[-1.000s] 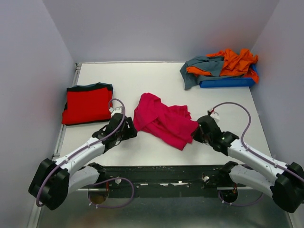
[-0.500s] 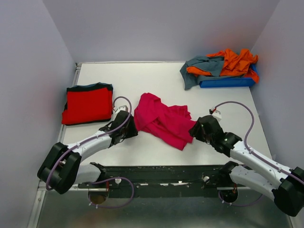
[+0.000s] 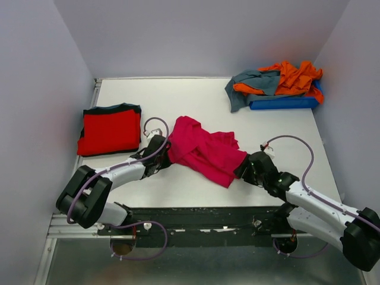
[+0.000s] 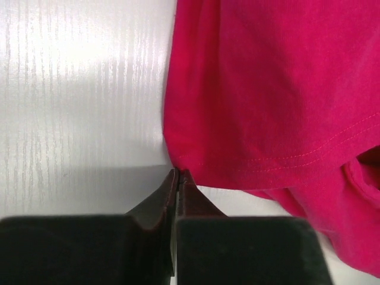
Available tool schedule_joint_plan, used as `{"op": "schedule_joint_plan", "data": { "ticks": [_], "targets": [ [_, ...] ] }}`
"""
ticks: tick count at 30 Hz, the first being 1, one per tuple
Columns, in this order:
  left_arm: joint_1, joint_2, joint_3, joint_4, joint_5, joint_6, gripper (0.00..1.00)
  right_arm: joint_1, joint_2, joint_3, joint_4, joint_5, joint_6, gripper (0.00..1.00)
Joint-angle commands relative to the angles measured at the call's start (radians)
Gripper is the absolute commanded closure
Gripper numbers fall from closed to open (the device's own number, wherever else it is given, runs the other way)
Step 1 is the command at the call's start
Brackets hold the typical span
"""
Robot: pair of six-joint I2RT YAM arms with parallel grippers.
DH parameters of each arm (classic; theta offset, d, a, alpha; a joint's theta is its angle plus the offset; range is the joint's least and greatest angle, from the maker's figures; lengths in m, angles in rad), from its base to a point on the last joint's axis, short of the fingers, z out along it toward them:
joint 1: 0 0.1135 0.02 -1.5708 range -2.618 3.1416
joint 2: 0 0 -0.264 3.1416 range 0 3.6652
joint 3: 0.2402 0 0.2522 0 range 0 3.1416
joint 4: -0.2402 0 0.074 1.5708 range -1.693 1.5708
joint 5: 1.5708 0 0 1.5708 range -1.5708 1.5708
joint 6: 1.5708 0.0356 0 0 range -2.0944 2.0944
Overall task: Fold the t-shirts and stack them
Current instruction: Flatten out the tshirt
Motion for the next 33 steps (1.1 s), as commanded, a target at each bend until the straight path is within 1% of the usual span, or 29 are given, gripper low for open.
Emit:
{"op": "schedule_joint_plan", "data": {
  "ticks": [1, 5, 7, 10, 13, 14, 15, 16, 17, 19, 20, 22, 26, 29, 31, 33],
  "targets": [
    [-0.006, 0.020, -0.002, 0.011, -0.042, -0.021, 1.00, 0.001, 0.045, -0.034, 0.053, -0.020, 0.090, 0.39],
    [-0.005, -0.022, 0.035, -0.058, -0.088, 0.008, 1.00, 0.001, 0.108, -0.039, 0.058, -0.012, 0.151, 0.44],
    [-0.005, -0.052, 0.052, -0.088, -0.098, 0.025, 1.00, -0.001, 0.130, -0.043, 0.064, -0.007, 0.171, 0.44],
    [-0.005, -0.101, 0.063, -0.121, -0.105, 0.036, 1.00, 0.001, 0.145, -0.053, 0.085, -0.001, 0.199, 0.46],
    [-0.005, -0.146, 0.075, -0.156, -0.125, 0.040, 1.00, 0.001, 0.154, -0.063, 0.108, 0.000, 0.225, 0.51],
    [-0.005, -0.161, 0.081, -0.174, -0.133, 0.043, 1.00, 0.001, 0.156, -0.062, 0.110, -0.003, 0.228, 0.54],
    [-0.003, -0.175, 0.089, -0.193, -0.137, 0.048, 1.00, 0.001, 0.153, -0.059, 0.108, -0.003, 0.228, 0.60],
    [-0.005, -0.190, 0.098, -0.210, -0.144, 0.053, 1.00, 0.001, 0.147, -0.056, 0.104, 0.002, 0.228, 0.70],
    [-0.003, -0.200, 0.112, -0.230, -0.147, 0.057, 1.00, 0.001, 0.126, -0.053, 0.089, 0.011, 0.230, 0.78],
    [-0.003, -0.215, 0.140, -0.262, -0.150, 0.073, 1.00, 0.001, 0.081, -0.044, 0.063, 0.045, 0.221, 0.88],
    [-0.002, -0.221, 0.153, -0.282, -0.153, 0.079, 1.00, 0.001, 0.058, -0.033, 0.047, 0.060, 0.210, 0.94],
    [0.000, -0.238, 0.176, -0.308, -0.168, 0.091, 1.00, -0.001, 0.012, -0.007, 0.009, 0.092, 0.181, 0.99],
    [0.012, -0.264, 0.225, -0.352, -0.199, 0.122, 1.00, -0.003, -0.071, 0.068, -0.063, 0.152, 0.103, 0.99],
    [0.028, -0.267, 0.290, -0.381, -0.220, 0.152, 1.00, -0.010, -0.112, 0.136, -0.097, 0.201, 0.032, 0.99],
    [0.049, -0.259, 0.340, -0.409, -0.242, 0.163, 1.00, -0.025, -0.117, 0.189, -0.094, 0.210, -0.032, 0.99],
    [0.069, -0.240, 0.405, -0.423, -0.262, 0.163, 1.00, -0.061, -0.074, 0.269, -0.086, 0.186, -0.097, 0.99]
  ]
}}
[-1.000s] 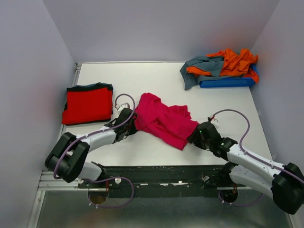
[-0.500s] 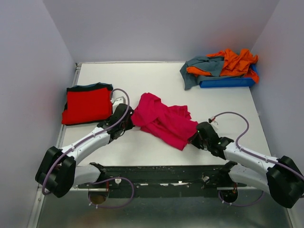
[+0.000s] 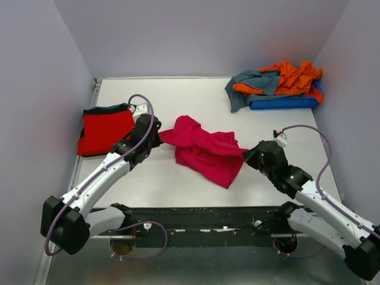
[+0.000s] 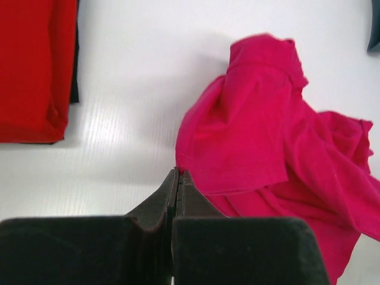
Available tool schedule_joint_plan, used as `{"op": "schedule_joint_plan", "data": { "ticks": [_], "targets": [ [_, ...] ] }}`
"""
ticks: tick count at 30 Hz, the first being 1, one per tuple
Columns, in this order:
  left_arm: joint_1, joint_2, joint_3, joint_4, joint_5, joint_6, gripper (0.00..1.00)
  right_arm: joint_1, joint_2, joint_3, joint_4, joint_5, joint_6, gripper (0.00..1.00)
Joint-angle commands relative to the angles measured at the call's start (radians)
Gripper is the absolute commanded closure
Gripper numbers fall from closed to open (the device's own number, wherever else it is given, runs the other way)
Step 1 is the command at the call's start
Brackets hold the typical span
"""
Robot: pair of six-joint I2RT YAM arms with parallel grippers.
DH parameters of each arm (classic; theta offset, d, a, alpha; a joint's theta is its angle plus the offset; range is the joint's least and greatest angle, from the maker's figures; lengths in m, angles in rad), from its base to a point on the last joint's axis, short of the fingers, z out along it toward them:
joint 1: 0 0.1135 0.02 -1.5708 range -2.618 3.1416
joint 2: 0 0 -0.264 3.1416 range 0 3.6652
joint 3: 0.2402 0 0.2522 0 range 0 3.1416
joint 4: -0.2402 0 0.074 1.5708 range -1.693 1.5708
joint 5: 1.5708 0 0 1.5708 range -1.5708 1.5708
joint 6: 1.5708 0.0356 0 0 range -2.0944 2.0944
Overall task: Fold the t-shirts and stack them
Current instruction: Flatten out the tshirt
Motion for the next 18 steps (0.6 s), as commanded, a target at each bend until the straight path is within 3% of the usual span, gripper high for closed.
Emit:
{"op": "schedule_joint_plan", "data": {
  "ticks": [1, 9, 14, 18],
  "targets": [
    [0.045, 0.021, 0.143, -0.067, -0.079, 0.041, 1.00, -0.069, 0.065, 0.177, -0.031, 0.037, -0.175, 0.99],
    [0.194, 0.152, 0.514, -0.140, -0.021, 0.076, 1.00, -0.252, 0.273, 0.588, -0.072, -0.179, -0.307, 0.99],
    [0.262, 0.318, 0.984, -0.358, -0.057, 0.133, 1.00, -0.341, 0.445, 1.001, -0.254, -0.342, -0.366, 0.99],
    [0.297, 0.367, 1.308, -0.501, -0.084, 0.186, 1.00, -0.371, 0.442, 1.216, -0.325, -0.345, -0.396, 0.99]
  ]
}}
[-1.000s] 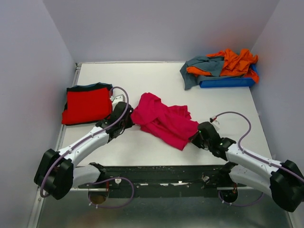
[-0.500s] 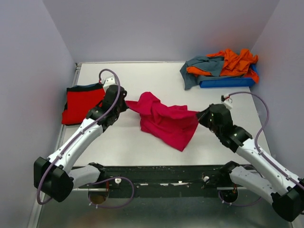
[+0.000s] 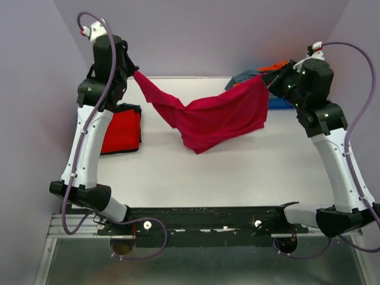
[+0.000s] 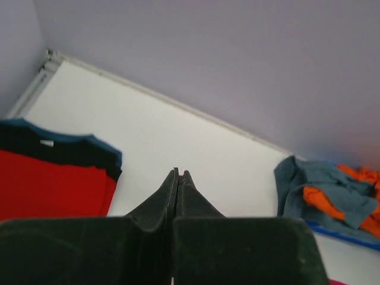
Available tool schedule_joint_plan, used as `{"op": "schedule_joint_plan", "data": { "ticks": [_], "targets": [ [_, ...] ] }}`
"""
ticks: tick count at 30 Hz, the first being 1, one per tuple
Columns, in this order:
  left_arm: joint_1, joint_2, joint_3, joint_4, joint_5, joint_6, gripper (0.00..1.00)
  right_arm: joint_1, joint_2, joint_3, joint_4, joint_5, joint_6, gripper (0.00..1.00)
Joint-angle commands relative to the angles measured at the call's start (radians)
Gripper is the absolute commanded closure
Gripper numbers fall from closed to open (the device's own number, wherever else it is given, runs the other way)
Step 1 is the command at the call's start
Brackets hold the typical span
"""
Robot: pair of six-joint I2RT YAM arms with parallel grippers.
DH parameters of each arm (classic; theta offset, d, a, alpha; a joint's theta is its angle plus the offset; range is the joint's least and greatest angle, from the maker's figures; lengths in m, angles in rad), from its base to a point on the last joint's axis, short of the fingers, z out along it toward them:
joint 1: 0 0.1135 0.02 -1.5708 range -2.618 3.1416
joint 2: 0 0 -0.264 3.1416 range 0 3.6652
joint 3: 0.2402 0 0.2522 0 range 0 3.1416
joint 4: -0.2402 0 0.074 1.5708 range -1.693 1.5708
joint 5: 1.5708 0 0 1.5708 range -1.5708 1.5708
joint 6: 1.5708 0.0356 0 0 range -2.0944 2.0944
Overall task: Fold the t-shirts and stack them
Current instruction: Flatten out the tshirt
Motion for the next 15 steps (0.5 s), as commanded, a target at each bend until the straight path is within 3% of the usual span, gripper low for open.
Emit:
{"op": "schedule_joint_plan", "data": {
  "ticks": [1, 4, 9, 15],
  "targets": [
    [0.038, 0.004, 0.315, -0.223, -0.050, 0.094, 1.00, -0.034, -0.043, 0.200, -0.133, -0.078, -0.074, 0.99],
    [0.046, -0.040, 0.405, -0.269, -0.049, 0.128, 1.00, -0.041, -0.098, 0.249, -0.176, -0.078, -0.090, 0.99],
    [0.044, -0.203, 0.392, -0.226, -0.021, 0.171, 1.00, -0.041, -0.282, 0.137, -0.153, -0.128, -0.082, 0.99],
    [0.046, -0.131, 0.547, -0.200, 0.057, 0.241, 1.00, -0.041, -0.339, 0.127, -0.153, -0.046, -0.097, 0.99]
  ]
}}
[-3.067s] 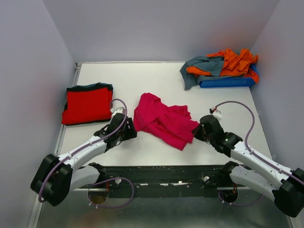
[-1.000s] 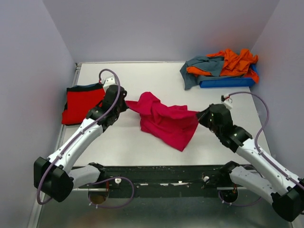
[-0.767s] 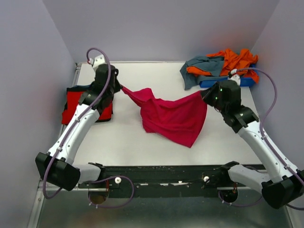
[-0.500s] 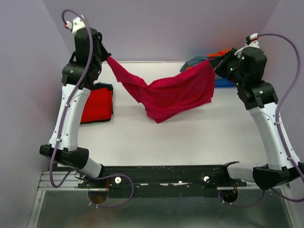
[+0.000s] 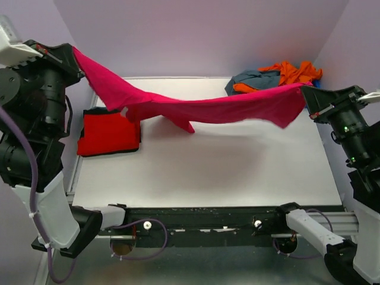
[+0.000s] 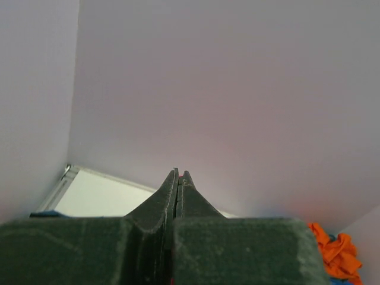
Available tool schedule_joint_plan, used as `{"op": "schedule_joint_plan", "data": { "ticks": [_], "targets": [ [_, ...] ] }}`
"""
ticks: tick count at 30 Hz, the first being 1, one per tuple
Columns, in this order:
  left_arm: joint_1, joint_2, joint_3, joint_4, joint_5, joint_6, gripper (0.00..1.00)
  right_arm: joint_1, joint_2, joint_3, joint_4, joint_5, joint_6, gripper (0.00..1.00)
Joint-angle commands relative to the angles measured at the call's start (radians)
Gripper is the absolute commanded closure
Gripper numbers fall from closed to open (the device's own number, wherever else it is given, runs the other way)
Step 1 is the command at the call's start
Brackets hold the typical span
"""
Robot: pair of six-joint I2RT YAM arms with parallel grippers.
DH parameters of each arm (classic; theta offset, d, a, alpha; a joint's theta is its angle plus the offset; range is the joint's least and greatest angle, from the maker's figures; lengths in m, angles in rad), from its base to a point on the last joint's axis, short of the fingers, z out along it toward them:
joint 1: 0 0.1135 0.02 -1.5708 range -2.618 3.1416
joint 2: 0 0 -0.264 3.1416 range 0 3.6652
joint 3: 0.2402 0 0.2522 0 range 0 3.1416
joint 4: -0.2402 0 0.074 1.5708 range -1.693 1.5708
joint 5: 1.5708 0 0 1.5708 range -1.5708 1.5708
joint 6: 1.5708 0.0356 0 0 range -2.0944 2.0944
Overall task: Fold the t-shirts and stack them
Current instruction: Flatten out the tshirt
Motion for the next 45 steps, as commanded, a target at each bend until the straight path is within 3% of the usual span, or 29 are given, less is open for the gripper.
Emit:
{"op": "schedule_joint_plan", "data": {
  "ticks": [1, 5, 8, 11, 14, 15, 16, 19, 22, 25, 29, 38, 42, 45],
  "targets": [
    [0.004, 0.091, 0.062, 0.024, 0.056, 0.069, 1.00, -0.007, 0.027, -0.044, -0.017, 0.046, -0.018, 0.99],
    [0.004, 0.125, -0.236, 0.157, 0.129, -0.009, 1.00, -0.007, 0.093, -0.248, 0.059, 0.008, 0.064, 0.99],
    [0.004, 0.217, -0.331, 0.220, 0.180, -0.054, 1.00, -0.010, 0.194, -0.360, 0.173, -0.057, 0.108, 0.99],
    [0.030, 0.419, -0.105, 0.123, 0.240, -0.077, 1.00, -0.074, 0.387, -0.266, 0.182, -0.150, 0.122, 0.99],
    [0.045, 0.628, 0.372, 0.004, 0.335, -0.070, 1.00, -0.177, 0.503, -0.108, 0.205, -0.355, 0.162, 0.99],
    [0.056, 0.651, 0.463, 0.033, 0.393, -0.082, 1.00, -0.209, 0.523, -0.059, 0.234, -0.427, 0.183, 0.99],
    [0.071, 0.627, 0.444, 0.103, 0.445, -0.103, 1.00, -0.238, 0.549, 0.004, 0.271, -0.501, 0.215, 0.99],
    [0.117, 0.416, 0.117, 0.446, 0.515, -0.134, 1.00, -0.317, 0.655, 0.200, 0.336, -0.713, 0.309, 0.99],
    [0.116, 0.361, 0.111, 0.489, 0.498, -0.080, 1.00, -0.357, 0.732, 0.360, 0.305, -0.805, 0.335, 0.99],
    [0.116, 0.325, 0.075, 0.506, 0.501, -0.069, 1.00, -0.380, 0.742, 0.365, 0.303, -0.839, 0.332, 0.99],
    [0.116, 0.231, -0.147, 0.559, 0.502, -0.075, 1.00, -0.401, 0.678, 0.183, 0.346, -0.841, 0.317, 0.99],
    [0.100, -0.141, -0.963, 0.699, 0.515, -0.134, 1.00, -0.436, 0.390, -0.424, 0.454, -0.812, 0.248, 0.99],
    [0.087, -0.307, -1.192, 0.659, 0.508, -0.169, 1.00, -0.438, 0.183, -0.656, 0.432, -0.732, 0.199, 0.99],
    [0.076, -0.422, -1.365, 0.629, 0.525, -0.209, 1.00, -0.441, 0.024, -0.805, 0.313, -0.573, 0.164, 0.99]
  ]
}}
